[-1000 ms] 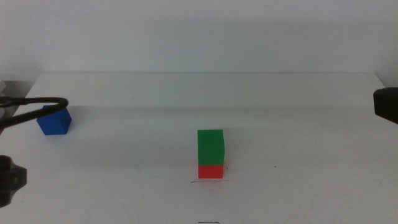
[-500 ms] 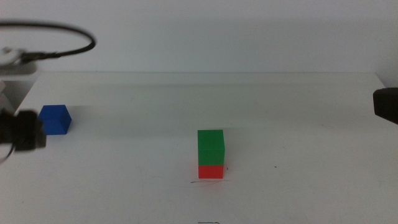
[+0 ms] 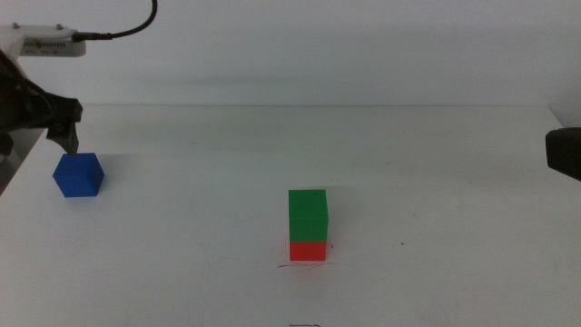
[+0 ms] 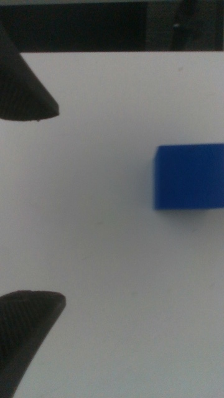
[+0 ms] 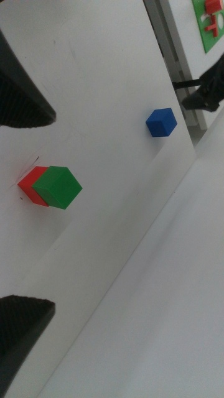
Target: Stack red cubes first, then green, then blue cubes in a specific spot.
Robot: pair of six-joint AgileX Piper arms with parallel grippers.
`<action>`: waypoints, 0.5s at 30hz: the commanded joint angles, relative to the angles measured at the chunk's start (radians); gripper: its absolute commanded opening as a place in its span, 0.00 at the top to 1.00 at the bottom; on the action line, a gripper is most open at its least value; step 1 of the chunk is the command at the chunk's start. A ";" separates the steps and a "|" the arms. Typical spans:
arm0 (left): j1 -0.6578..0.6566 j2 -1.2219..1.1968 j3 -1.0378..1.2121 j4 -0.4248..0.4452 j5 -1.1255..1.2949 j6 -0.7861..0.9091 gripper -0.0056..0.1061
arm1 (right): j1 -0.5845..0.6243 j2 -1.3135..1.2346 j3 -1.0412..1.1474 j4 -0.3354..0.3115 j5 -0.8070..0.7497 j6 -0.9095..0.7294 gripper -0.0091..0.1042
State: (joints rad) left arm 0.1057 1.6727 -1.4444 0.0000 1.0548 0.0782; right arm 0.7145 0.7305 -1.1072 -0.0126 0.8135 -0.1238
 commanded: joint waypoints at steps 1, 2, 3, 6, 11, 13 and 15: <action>0.019 0.016 -0.088 -0.031 -0.016 0.041 0.11 | -0.006 0.000 -0.025 -0.008 -0.070 -0.012 0.23; 0.025 0.041 -0.106 -0.037 -0.017 0.048 0.11 | -0.006 0.000 -0.025 -0.008 -0.070 -0.012 0.23; 0.032 0.065 -0.127 -0.038 -0.017 0.055 0.11 | -0.006 0.000 -0.025 -0.008 -0.070 -0.012 0.23; 0.045 0.130 -0.180 -0.042 -0.017 0.085 0.11 | -0.006 0.000 -0.025 -0.008 -0.070 -0.012 0.23; 0.045 0.227 -0.236 -0.042 -0.025 0.120 0.11 | -0.006 0.000 -0.025 -0.008 -0.070 -0.012 0.23; 0.045 0.262 -0.256 -0.041 -0.025 0.130 0.11 | -0.006 0.000 -0.025 -0.008 -0.070 -0.012 0.23; 0.045 0.286 -0.272 -0.041 -0.025 0.132 0.11 | -0.006 0.000 -0.025 -0.008 -0.070 -0.012 0.23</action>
State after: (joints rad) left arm 0.1478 1.9988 -1.6733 -0.0271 1.0515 0.2068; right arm 0.7145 0.7305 -1.1072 -0.0126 0.8135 -0.1238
